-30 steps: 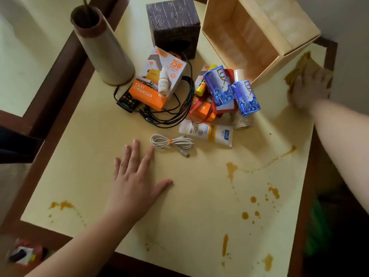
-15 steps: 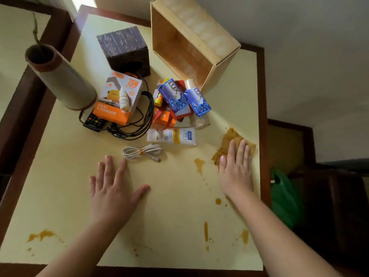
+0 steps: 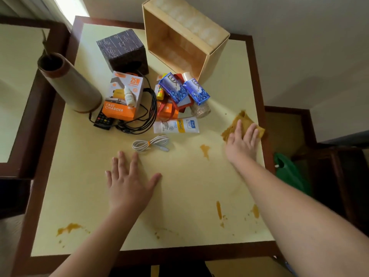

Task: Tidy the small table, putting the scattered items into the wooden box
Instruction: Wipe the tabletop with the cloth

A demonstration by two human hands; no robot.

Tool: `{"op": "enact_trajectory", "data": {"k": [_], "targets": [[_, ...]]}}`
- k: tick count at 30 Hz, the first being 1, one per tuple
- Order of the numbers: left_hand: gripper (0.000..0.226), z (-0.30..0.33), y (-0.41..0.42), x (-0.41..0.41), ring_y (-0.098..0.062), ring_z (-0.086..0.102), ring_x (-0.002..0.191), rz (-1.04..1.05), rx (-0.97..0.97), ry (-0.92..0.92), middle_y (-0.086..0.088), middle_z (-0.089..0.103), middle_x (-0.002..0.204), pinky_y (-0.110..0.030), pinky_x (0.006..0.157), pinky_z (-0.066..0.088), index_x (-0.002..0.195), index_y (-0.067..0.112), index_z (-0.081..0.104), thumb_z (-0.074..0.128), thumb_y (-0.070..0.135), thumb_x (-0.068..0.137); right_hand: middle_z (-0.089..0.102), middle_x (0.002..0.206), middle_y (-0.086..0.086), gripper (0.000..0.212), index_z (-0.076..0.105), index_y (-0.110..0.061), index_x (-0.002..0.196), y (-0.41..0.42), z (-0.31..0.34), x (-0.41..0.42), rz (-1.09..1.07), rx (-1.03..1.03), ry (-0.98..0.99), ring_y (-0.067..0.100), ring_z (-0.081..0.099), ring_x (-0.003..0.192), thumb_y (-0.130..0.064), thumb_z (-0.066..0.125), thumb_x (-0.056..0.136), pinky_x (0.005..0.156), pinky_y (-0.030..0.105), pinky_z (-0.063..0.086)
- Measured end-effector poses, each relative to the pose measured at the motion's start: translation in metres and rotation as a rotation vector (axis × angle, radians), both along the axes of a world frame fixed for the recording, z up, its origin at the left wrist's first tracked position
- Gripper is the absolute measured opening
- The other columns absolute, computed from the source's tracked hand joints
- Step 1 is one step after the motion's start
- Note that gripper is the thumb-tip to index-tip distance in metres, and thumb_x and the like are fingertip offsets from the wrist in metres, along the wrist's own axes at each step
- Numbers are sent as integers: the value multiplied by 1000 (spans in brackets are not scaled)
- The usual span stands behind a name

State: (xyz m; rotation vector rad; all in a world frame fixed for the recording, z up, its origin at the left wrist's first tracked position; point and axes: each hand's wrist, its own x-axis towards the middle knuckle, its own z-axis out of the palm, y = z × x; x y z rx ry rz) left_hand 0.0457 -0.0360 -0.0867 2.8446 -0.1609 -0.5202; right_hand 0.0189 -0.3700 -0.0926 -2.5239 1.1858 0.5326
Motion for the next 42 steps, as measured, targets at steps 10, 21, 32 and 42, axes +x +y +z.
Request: {"op": "enact_trajectory", "data": {"k": [10,21,32,42], "targets": [[78,11,42,17,-23,10,158,-172,-87,45,2,6,174,-46,124,21,161,36,28,41,74,95,-50,158,-10,59,-32,-52,152,112,28,-140,725,180,44,11,-46,146,-49,9,110,124,37,-21],[71,3,74,19,-22,11,158,-302,-170,94,3,9,173,-45,122,25,160,34,34,48,64,98,-21,171,15,61,-8,-37,165,113,-12,-37,148,-29,-57,33,-14,159,-41,19,110,129,48,-3],[39,42,182,-10,-19,55,116,-1,-331,-100,7,60,131,-31,94,46,134,26,63,64,41,99,-49,159,-4,61,-29,-47,155,261,1,-63,823,142,-34,16,-44,148,-48,12,110,128,44,-13],[55,35,281,-42,-12,33,146,187,-274,61,11,37,161,-37,121,33,155,28,44,45,49,105,-36,166,3,60,-17,-42,161,389,-3,91,930,155,-63,24,-30,155,-45,11,109,127,44,-14]]}}
